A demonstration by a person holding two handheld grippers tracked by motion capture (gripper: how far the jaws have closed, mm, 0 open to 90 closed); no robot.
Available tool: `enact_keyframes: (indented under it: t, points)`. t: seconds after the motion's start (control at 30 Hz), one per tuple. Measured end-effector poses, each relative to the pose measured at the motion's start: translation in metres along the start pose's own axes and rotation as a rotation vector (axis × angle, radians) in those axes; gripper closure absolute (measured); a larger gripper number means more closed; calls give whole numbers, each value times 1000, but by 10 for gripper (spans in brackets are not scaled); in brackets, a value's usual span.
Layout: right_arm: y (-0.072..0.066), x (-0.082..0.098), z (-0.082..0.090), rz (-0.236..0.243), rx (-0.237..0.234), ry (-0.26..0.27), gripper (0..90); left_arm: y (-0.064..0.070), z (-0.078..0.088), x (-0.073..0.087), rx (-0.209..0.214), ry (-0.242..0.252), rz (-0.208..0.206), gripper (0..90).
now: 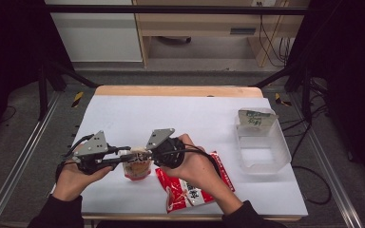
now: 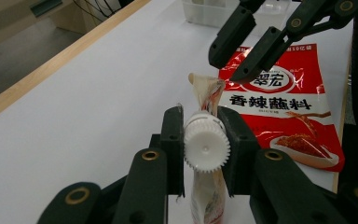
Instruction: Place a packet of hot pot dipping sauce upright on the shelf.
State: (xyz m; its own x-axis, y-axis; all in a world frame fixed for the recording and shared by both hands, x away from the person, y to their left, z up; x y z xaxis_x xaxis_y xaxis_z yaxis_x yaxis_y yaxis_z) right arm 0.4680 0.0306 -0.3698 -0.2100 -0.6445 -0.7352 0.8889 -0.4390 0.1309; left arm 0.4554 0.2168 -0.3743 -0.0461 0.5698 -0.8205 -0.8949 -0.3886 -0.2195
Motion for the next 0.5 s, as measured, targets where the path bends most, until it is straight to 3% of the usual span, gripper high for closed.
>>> enact_keyframes:
  t: [0.27, 0.5]
  points:
    - [2, -17, 4, 92, 13, -104, 436, 3, 6, -7, 7, 19, -33, 734]
    - [1, -28, -6, 115, -36, -187, 293, 6, 3, -9, 20, 9, -57, 734]
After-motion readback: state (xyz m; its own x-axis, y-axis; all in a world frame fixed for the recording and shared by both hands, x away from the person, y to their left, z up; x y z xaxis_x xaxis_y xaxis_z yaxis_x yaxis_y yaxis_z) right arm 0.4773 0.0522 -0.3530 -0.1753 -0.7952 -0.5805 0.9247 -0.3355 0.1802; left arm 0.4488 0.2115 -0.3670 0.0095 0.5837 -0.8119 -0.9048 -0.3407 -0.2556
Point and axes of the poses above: each handheld gripper's, and its own axes: z roughly backward along the jaws, x roughly out of its underside, y roughly to its right, the point moved 4 cm from there along -z, roughly forward along the jaws, and after that the axes turned 7 degrees about -z, right-handed, at the moved point
